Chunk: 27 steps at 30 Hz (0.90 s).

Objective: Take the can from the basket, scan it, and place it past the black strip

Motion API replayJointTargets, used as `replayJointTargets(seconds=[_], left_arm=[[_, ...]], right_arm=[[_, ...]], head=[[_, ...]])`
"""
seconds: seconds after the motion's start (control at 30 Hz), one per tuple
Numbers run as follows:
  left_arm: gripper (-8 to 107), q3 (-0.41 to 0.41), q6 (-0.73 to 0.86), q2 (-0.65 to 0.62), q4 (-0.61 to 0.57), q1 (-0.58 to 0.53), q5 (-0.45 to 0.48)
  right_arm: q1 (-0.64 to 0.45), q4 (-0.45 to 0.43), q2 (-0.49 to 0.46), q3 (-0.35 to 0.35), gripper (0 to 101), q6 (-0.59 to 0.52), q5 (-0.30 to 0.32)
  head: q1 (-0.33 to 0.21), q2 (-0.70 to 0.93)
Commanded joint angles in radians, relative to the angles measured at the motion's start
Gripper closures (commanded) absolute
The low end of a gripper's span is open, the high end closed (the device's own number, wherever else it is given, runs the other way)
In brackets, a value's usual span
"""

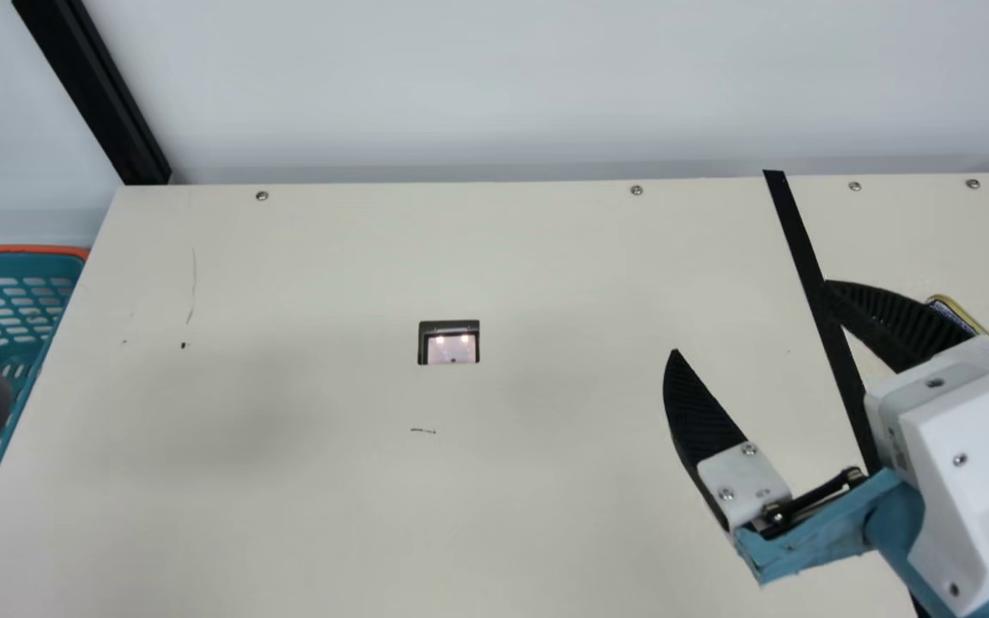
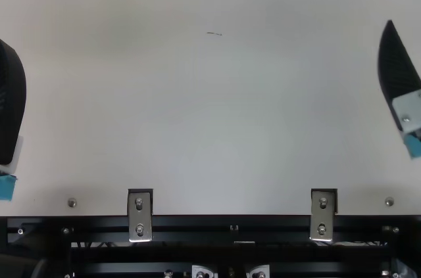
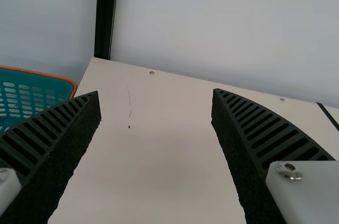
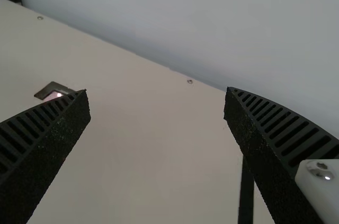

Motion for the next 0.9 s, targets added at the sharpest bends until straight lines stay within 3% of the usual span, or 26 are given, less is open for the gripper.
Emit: replayJointTargets(seconds=[0.0, 0.17, 0.3, 0.7, 0.73, 0.87], left_arm=[[9, 0.0, 0.0, 0.0, 0.0, 0.0, 0.0], [9, 0.0, 0.0, 0.0, 0.0, 0.0, 0.0], [9, 0.0, 0.0, 0.0, 0.0, 0.0, 0.0], [9, 0.0, 0.0, 0.0, 0.0, 0.0, 0.0], [9, 0.0, 0.0, 0.0, 0.0, 0.0, 0.0], [9, 0.0, 0.0, 0.0, 0.0, 0.0, 0.0]], right_arm=[[-0.007, -0.01, -0.016, -0.016, 0, -0.007, 0.149], [-0.044, 0.009, -0.081, -0.013, 0, -0.024, 0.238], [-0.089, 0.046, -0.142, 0.024, 0, -0.024, 0.258], [-0.203, 0.172, -0.29, 0.232, 0, 0.067, 0.118], [-0.2, 0.164, -0.282, 0.2, 0, 0.058, 0.141], [-0.202, 0.173, -0.291, 0.234, 0, 0.067, 0.124]], head=[[-0.03, 0.013], [-0.03, 0.013], [-0.03, 0.013], [-0.03, 0.013], [-0.03, 0.013], [-0.03, 0.013]])
